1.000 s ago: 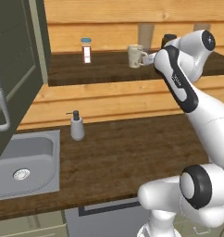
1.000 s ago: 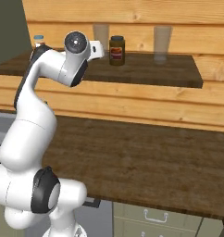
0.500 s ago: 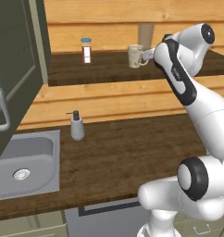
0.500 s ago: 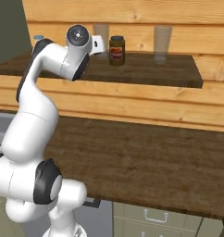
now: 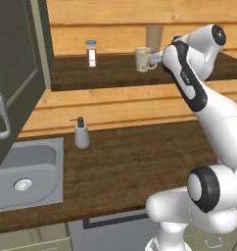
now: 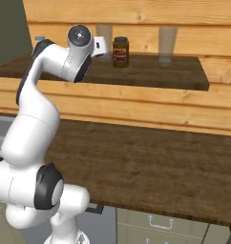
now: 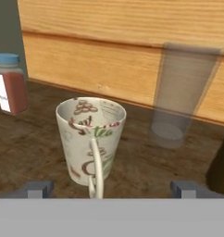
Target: Gather all objects into one cabinet and sort the glasses and bowls to opposite sides.
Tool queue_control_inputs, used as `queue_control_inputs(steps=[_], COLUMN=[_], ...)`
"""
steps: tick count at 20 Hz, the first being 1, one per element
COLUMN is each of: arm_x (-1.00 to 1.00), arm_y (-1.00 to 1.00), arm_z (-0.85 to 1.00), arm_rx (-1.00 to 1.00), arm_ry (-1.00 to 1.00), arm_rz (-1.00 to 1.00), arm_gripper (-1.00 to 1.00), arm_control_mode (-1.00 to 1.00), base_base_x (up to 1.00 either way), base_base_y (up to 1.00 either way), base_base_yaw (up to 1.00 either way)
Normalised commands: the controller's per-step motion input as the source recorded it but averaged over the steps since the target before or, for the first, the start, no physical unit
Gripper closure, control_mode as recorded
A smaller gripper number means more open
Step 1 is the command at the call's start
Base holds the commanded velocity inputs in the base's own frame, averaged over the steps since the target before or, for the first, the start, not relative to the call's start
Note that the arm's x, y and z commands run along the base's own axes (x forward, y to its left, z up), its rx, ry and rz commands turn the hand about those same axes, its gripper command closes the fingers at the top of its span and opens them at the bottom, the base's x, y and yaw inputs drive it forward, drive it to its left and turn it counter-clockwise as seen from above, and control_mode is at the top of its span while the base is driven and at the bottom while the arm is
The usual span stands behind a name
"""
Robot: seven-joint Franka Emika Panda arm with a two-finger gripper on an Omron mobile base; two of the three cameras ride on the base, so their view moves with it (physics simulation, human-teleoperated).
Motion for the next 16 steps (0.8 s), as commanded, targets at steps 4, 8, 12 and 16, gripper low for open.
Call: queue_control_inputs(steps=[4, 8, 12, 16], arm_x=[0.0, 0.02, 0.14, 0.16], arm_y=[0.09, 0.03, 0.0, 0.01], arm_z=[-0.04, -0.01, 0.0, 0.0], arm_rx=[0.0, 0.0, 0.0, 0.0], arm_ry=[0.06, 0.06, 0.03, 0.0], arm_rz=[0.0, 0.0, 0.0, 0.01], arm_gripper=[-1.0, -1.0, -1.0, -1.0], arm_control_mode=[-1.0, -1.0, -1.0, -1.0], base_base_x=[0.0, 0.0, 0.0, 0.0], base_base_y=[0.0, 0.0, 0.0, 0.0], base_base_yaw=[0.0, 0.0, 0.0, 0.0])
